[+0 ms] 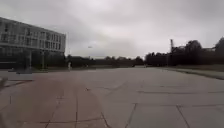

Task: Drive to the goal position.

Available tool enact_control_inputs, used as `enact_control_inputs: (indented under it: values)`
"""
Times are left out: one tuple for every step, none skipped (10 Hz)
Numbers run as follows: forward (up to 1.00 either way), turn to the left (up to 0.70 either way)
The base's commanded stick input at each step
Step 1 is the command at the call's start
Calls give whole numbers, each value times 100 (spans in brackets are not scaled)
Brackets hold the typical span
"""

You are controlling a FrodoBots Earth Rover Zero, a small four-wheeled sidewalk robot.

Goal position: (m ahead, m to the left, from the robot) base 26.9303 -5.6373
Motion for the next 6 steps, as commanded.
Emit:
enact_control_inputs:
  values:
    - [70,0]
    - [70,0]
    - [70,-3]
    - [70,-16]
    - [70,-15]
    - [70,0]
